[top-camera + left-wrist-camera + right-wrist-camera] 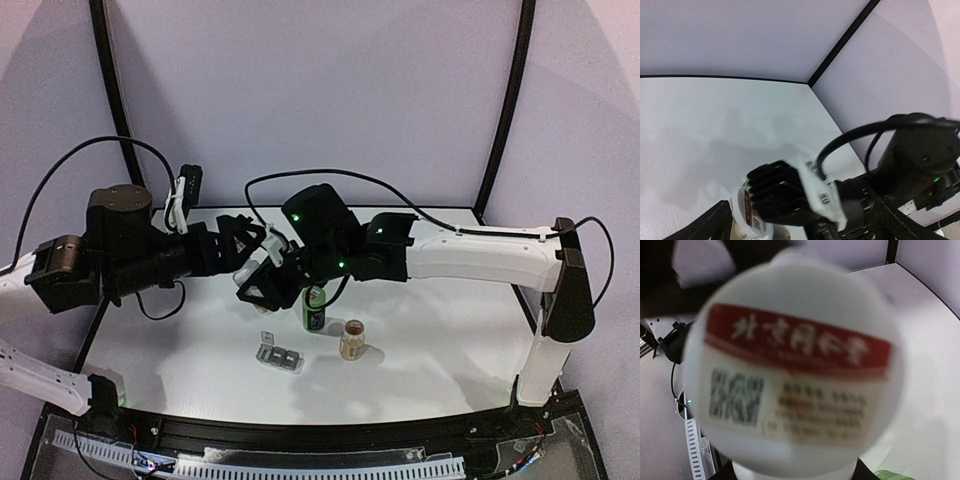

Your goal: Sort the pills into containers

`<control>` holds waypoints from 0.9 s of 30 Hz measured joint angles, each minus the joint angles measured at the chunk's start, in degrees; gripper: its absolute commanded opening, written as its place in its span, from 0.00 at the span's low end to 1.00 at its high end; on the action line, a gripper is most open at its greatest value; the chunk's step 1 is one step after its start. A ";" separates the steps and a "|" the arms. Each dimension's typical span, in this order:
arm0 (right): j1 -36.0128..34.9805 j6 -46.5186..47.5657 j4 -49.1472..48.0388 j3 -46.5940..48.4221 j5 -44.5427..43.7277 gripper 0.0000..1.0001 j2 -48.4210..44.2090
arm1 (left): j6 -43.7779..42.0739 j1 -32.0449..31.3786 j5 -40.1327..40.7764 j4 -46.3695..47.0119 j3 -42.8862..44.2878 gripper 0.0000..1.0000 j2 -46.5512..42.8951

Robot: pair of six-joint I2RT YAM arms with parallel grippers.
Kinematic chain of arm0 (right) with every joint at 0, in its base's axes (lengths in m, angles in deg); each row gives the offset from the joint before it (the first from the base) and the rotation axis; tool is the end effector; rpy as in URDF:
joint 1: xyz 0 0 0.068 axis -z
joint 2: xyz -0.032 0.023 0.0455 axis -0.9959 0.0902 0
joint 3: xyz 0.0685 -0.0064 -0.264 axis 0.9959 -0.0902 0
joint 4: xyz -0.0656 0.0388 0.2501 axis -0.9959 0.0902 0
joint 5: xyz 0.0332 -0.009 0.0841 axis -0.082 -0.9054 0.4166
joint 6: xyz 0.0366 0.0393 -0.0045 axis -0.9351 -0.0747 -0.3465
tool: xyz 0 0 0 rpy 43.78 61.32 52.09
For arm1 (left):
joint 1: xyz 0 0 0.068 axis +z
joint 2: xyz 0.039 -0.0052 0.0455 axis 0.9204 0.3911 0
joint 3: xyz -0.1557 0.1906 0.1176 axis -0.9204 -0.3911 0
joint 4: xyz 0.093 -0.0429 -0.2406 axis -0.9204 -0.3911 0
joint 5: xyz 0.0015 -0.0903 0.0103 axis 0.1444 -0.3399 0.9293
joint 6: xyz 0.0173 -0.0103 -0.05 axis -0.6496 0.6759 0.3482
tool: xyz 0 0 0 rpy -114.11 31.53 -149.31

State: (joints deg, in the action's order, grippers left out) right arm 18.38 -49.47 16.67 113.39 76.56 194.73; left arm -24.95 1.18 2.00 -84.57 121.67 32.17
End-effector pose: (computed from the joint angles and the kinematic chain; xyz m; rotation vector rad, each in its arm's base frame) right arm 0.1672 0.3977 0.3152 -1.2184 1.9202 0.8827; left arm 0.1047 -0.2012 0.3818 0.1873 1.9361 -0.9084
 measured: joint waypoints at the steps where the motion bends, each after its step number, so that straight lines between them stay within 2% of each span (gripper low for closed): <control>1: -0.04 0.00 0.07 0.00 0.04 0.05 0.39 | -0.24 0.00 -0.17 0.62 0.41 0.99 0.05; 17: 0.17 -1.66 -2.24 -2.80 0.22 0.05 0.78 | -2.78 0.29 -0.92 1.62 1.10 0.99 2.01; 22: 0.10 -2.21 -0.95 -5.35 0.25 0.05 -0.83 | -2.35 0.04 2.97 -0.11 0.70 0.99 -0.08; 27: 0.10 -3.24 1.72 -8.53 0.89 0.06 -3.99 | -1.25 0.00 8.04 -3.89 -3.19 0.99 -6.85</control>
State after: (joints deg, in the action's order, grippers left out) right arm 18.48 -52.71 18.39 104.87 77.46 190.74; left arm -26.20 1.18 10.04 -88.46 118.48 25.33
